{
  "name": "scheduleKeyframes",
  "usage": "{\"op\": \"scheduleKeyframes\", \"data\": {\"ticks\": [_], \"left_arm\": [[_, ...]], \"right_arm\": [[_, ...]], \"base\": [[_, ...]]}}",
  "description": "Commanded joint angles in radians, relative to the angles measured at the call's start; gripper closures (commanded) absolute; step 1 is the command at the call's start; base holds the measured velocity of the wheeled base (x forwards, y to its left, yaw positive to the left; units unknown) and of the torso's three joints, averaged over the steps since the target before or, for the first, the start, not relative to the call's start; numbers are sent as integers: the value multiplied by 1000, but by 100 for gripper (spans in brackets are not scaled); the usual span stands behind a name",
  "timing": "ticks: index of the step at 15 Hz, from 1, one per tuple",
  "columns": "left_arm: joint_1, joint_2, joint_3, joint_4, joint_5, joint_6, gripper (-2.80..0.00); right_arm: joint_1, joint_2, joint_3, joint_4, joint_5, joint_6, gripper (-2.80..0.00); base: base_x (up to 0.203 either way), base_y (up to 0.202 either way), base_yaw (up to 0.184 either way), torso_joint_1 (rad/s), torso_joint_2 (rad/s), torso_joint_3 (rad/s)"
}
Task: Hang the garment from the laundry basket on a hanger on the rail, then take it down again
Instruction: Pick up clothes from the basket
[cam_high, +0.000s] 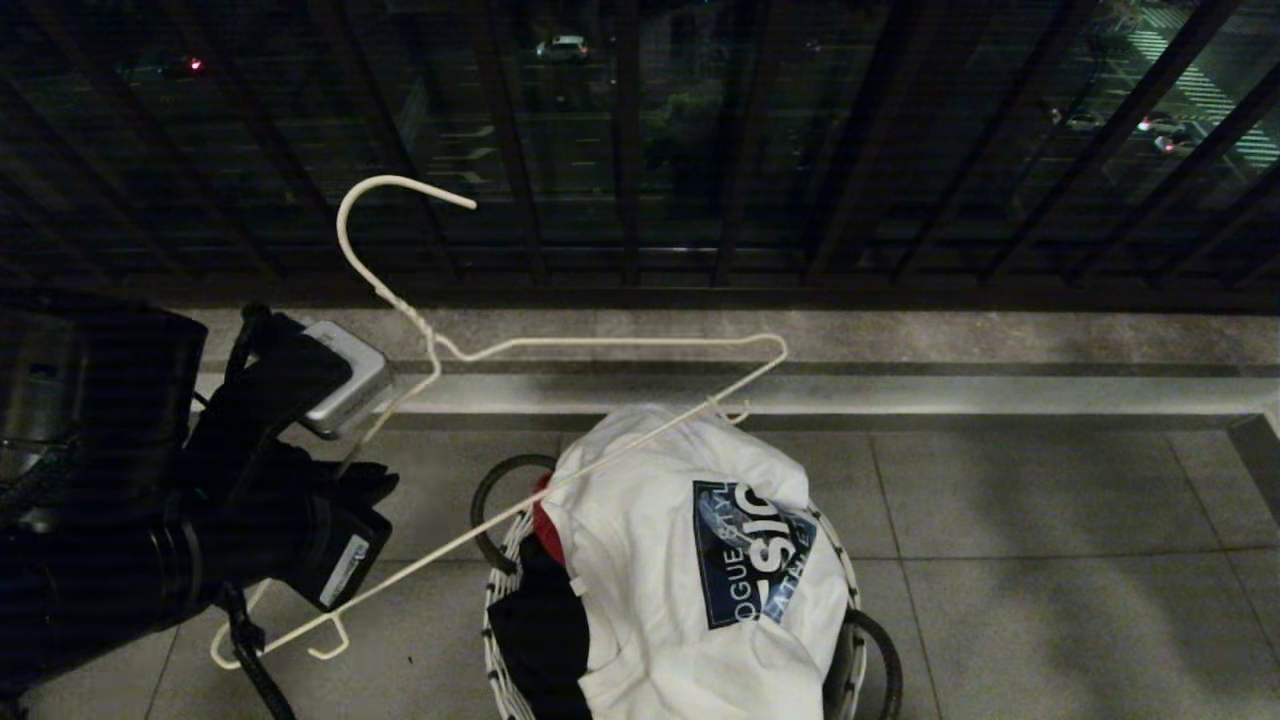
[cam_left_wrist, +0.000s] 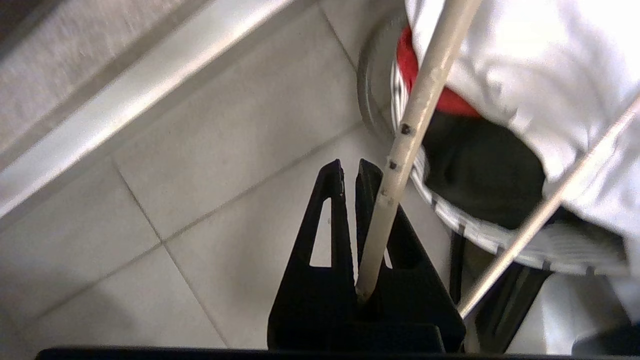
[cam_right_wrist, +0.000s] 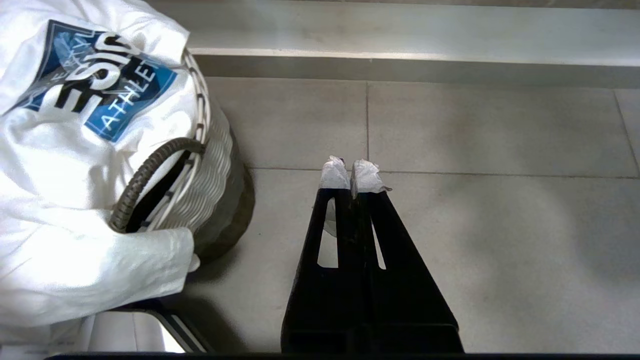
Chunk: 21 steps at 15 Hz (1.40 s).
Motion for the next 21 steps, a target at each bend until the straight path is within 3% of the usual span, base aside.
{"op": "scheduleKeyframes", "data": {"ticks": [1,4,11,13,18,21], "left_arm": [[1,7,-8,2,1,-3,0],[4,10,-10,-43,4,-65,0],[9,-29,20,-45,14,8,0],[29,-51,23,-29,14,18,0],[62,-71,11,14,25,41,0],[68,-78,-37,59,93,46,0]], "right_arm": [[0,0,1,0,0,1,0],[0,0,1,0,0,-1,0],[0,0,-10,8,1,-16,0],[0,41,-100,40,15,-20,0],[2,512,-293,24,109,-14,0],[29,844,-394,-51,195,-4,0]], "base": [[0,0,0,0,0,0],[0,0,0,0,0,0],[0,0,0,0,0,0],[0,0,0,0,0,0],[0,0,0,0,0,0],[0,0,0,0,0,0]]}}
